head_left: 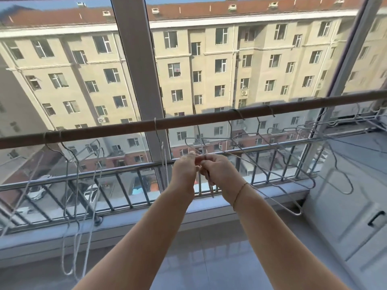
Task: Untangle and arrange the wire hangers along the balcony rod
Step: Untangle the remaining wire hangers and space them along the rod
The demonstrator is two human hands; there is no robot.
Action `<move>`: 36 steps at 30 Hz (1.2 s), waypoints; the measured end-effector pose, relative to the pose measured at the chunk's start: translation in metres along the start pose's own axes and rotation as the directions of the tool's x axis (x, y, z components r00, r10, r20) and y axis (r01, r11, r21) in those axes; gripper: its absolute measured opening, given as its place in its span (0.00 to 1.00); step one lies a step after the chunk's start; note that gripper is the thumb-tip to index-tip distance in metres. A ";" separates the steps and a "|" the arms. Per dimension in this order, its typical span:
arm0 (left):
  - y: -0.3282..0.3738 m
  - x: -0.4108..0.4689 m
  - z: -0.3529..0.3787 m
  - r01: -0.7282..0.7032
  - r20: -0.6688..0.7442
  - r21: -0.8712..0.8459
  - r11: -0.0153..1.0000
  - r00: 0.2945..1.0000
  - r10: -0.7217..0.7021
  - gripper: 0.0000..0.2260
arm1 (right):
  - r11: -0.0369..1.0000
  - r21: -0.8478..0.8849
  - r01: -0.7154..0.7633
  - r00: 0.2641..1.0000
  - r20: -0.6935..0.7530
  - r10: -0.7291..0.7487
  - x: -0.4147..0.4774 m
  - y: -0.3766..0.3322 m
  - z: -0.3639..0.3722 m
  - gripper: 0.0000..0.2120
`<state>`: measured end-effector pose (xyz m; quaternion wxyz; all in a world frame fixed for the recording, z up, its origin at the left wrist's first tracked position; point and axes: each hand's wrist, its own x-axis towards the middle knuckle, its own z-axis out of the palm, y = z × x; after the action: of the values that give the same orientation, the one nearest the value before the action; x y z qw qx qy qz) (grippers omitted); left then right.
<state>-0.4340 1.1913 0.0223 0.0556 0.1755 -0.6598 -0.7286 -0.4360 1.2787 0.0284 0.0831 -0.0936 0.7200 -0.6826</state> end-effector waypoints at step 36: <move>-0.077 -0.034 -0.088 -0.281 0.210 0.188 0.941 0.948 0.241 0.10 | 0.680 -0.700 0.219 0.946 -0.019 -0.324 -0.028 0.064 -0.044 0.21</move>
<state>-0.3617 1.1288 -0.0533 0.0716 0.0232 -0.7545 -0.6520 -0.4207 1.3311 -0.0334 -0.1112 -0.1752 0.9034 -0.3754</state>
